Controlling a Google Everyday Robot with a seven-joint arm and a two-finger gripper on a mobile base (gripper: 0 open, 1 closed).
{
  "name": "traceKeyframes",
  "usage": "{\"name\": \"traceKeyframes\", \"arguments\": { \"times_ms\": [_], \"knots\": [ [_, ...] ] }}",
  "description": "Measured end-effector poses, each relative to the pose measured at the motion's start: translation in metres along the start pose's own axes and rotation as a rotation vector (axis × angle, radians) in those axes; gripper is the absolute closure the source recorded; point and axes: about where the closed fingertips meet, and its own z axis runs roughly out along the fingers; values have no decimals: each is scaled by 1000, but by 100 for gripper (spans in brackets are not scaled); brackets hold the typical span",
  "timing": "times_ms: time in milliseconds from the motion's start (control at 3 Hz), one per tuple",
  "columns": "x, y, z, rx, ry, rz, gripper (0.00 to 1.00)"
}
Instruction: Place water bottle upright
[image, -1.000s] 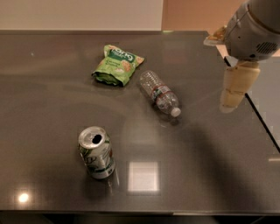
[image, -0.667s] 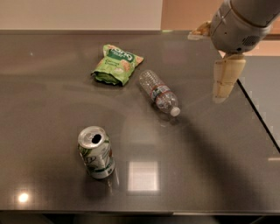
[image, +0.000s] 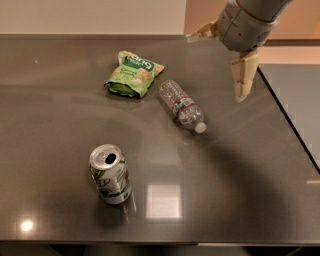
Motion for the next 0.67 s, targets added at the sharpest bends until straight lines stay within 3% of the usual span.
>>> {"name": "traceKeyframes", "arguments": {
  "times_ms": [667],
  "knots": [
    [-9,-15,35,-65,-24,-399,0]
  ]
}}
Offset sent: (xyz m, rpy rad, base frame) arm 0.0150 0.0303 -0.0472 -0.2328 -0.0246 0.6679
